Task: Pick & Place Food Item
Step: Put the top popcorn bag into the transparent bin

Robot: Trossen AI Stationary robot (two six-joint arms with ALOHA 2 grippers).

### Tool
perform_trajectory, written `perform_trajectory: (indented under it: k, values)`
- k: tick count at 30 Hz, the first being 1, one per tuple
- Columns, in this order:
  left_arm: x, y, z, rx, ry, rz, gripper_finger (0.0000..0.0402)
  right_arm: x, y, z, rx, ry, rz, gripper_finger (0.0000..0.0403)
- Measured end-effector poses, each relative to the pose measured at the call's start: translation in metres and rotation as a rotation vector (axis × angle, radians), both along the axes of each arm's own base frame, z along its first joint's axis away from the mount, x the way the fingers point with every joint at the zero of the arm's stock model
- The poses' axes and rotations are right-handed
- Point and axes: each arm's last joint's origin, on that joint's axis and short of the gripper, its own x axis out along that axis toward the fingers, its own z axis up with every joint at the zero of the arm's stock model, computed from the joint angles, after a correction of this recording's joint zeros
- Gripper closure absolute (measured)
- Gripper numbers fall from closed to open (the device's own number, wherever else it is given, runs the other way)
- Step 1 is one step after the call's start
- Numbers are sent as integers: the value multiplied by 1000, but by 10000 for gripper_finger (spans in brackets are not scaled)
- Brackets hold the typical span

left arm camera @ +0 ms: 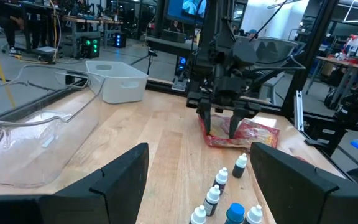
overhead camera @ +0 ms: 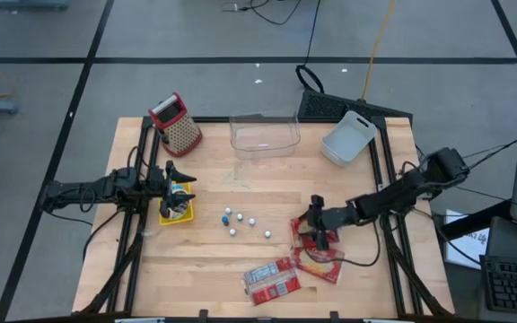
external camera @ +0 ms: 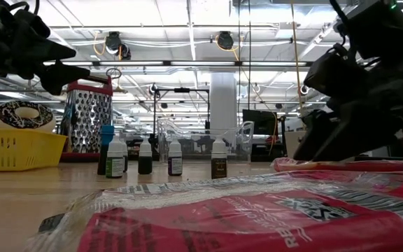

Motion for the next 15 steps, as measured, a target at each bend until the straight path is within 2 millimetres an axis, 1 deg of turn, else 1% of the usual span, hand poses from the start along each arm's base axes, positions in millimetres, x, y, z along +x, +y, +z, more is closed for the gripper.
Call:
perform_trajectory:
  k: [2,5,9,15]
  values:
    - [0,0,0,0,0,0,121,1,-3,0,31,9,-8,164]
    - [0,0,0,0,0,0,121,2,-6,-1,68,20,-11,190]
    - [0,0,0,0,0,0,121,3,-10,-1,102,33,-15,238]
    - [0,0,0,0,0,0,121,3,-14,-1,97,36,-24,318]
